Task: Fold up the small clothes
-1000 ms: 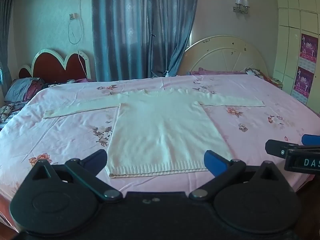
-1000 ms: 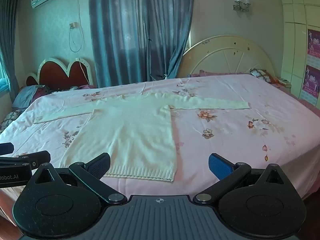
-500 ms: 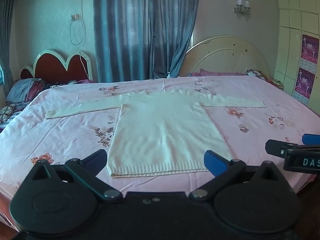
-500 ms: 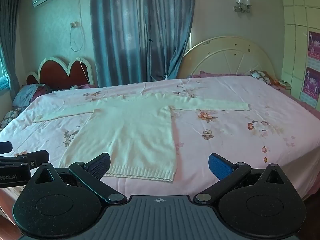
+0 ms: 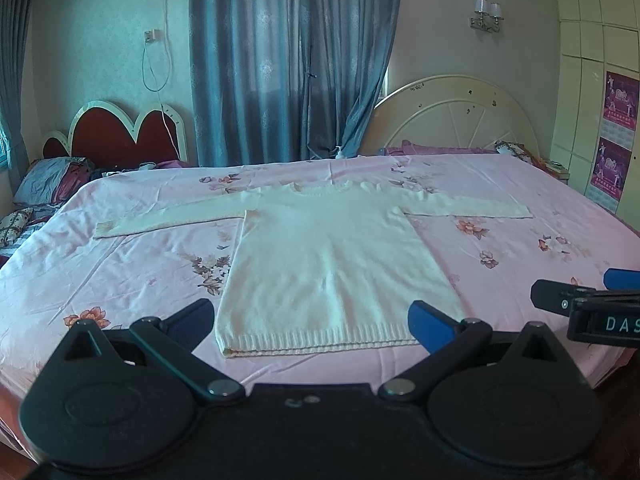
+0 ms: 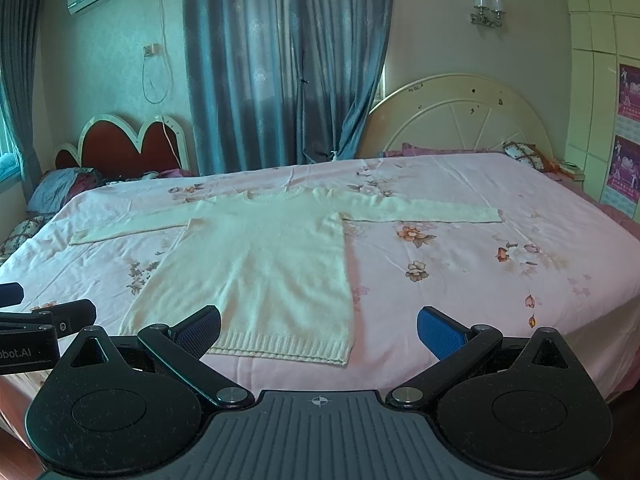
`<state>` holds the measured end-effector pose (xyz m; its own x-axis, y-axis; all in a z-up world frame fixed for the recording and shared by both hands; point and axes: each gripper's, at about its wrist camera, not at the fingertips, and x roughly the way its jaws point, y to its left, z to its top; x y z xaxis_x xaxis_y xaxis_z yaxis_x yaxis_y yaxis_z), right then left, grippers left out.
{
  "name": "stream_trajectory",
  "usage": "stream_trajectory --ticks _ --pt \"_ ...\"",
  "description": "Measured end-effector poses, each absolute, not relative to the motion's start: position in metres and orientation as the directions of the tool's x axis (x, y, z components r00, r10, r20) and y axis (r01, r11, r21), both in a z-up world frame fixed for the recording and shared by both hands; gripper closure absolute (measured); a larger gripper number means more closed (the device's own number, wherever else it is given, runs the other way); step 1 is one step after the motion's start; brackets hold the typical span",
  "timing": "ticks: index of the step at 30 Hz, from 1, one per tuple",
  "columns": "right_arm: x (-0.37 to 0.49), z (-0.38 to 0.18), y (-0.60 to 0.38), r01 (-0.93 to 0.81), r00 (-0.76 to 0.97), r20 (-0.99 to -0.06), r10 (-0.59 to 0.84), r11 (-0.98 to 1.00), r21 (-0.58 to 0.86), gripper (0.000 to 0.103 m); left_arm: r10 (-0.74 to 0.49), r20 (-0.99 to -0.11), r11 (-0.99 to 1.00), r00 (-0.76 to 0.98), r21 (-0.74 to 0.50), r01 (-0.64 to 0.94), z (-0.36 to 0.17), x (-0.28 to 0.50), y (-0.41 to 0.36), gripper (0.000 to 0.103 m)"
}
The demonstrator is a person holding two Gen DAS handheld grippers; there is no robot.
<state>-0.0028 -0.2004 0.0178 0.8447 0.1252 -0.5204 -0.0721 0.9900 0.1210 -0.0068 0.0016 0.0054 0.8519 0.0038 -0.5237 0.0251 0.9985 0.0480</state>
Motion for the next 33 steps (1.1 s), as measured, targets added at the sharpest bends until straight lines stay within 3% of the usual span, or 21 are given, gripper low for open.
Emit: stream_trajectory --ticks 33 --pt "-0.0014 0.0195 -0.1997 -0.078 0.847 -0.516 0.129 0.990 0.120 0.000 -0.002 -0.521 0.999 0.853 0.040 0.027 0.0062 -0.0030 0.0003 0.000"
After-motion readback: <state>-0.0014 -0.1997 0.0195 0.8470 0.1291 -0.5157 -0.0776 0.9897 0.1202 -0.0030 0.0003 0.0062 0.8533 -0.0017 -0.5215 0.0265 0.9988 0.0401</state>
